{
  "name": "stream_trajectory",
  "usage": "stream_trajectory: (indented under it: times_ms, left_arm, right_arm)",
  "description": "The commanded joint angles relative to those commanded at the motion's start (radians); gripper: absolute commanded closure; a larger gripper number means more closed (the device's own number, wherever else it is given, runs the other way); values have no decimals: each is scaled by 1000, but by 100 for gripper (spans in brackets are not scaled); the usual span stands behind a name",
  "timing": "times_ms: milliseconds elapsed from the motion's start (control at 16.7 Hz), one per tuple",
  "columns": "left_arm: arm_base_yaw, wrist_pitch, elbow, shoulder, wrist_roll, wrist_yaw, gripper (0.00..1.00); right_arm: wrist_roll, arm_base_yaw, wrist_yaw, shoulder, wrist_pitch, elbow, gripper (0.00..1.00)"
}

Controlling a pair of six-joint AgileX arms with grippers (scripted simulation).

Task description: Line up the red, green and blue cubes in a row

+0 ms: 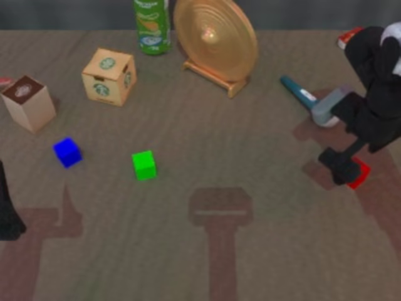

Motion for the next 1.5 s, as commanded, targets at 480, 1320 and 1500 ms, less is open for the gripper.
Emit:
stream_trajectory:
  times_ms: [480, 1320, 1500]
  left_arm:
    - [0, 0, 0, 0, 0, 0, 0]
    - [0, 0, 0, 0, 0, 0, 0]
    - [0, 0, 0, 0, 0, 0, 0]
  right_arm:
    - [2, 2, 1, 72, 142, -75, 0]
    - [2, 2, 1, 72, 142, -75, 100]
    - [2, 2, 1, 72, 142, -75, 100]
